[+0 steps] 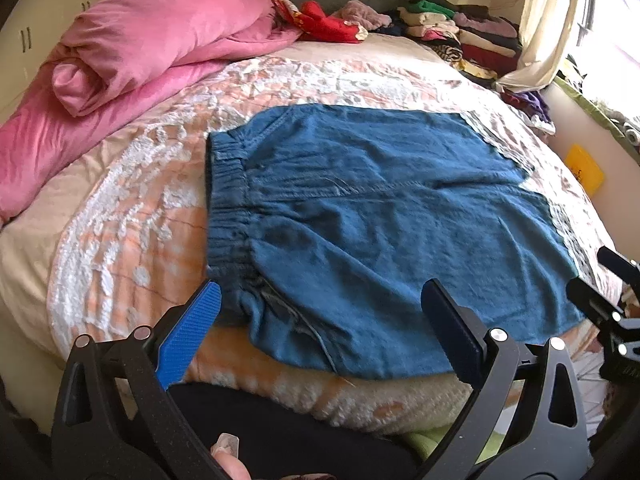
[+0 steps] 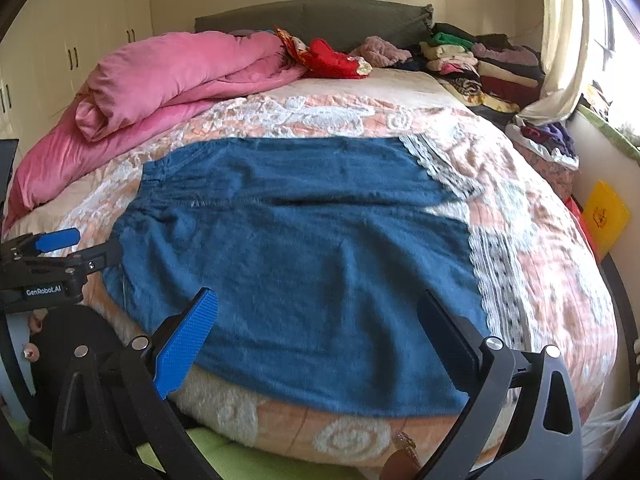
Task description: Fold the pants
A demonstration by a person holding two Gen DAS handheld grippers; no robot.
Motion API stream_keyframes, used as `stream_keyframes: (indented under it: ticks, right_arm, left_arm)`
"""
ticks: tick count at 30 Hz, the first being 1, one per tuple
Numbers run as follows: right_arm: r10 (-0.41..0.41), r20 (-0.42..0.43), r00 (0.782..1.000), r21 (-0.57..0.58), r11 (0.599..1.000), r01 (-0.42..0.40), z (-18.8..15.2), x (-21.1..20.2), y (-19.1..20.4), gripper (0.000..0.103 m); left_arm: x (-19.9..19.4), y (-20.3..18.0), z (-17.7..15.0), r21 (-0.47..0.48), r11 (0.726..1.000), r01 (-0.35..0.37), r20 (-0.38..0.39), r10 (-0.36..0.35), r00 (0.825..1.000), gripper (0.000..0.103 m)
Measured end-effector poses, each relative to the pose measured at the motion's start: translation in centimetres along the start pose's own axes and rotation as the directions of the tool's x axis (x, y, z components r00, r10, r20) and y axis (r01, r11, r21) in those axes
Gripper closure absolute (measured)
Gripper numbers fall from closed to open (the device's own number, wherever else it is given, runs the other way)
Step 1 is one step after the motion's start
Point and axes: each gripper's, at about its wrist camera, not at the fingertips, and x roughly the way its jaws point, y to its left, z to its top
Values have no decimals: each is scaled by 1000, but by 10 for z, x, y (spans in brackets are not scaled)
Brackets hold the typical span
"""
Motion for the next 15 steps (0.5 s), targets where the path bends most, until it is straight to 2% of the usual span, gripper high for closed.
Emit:
stream_keyframes:
  ticks: [8,15]
  right_arm:
    - [33,9,999,-53,998,-32,39,27,7,4]
    - [63,-21,998,-81,995,-65,74,66,12,4]
  left_arm:
    - [13,20,16,-33,999,-26,-4,26,1000,9]
    - [35,55,47,-86,995,-60,-11,59,998,9]
